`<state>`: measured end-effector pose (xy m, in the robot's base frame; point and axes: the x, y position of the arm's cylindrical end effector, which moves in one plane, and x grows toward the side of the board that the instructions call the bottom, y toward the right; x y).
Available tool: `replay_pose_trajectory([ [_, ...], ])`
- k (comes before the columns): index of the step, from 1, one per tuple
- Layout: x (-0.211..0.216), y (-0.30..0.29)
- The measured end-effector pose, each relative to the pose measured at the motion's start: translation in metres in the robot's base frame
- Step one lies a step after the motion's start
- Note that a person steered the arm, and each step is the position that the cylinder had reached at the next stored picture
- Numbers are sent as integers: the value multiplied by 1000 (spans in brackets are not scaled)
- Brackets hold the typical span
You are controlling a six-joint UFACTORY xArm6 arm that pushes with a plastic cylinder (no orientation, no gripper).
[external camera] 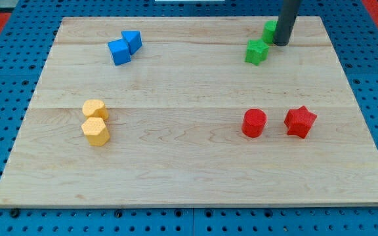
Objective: Move the green circle closer to the triangle
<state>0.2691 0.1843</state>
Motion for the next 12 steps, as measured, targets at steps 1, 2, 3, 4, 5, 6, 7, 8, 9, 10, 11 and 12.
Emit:
replay_pose_trajectory([
  [1,-1,0],
  [2,-1,0],
  [3,-6,0],
  [4,-6,3],
  [5,-6,38],
  [6,-17,52],
  [7,-35,52],
  [8,-36,52],
  [9,-36,47],
  [10,-37,-1],
  [11,-38,-41],
  [12,-38,-78],
])
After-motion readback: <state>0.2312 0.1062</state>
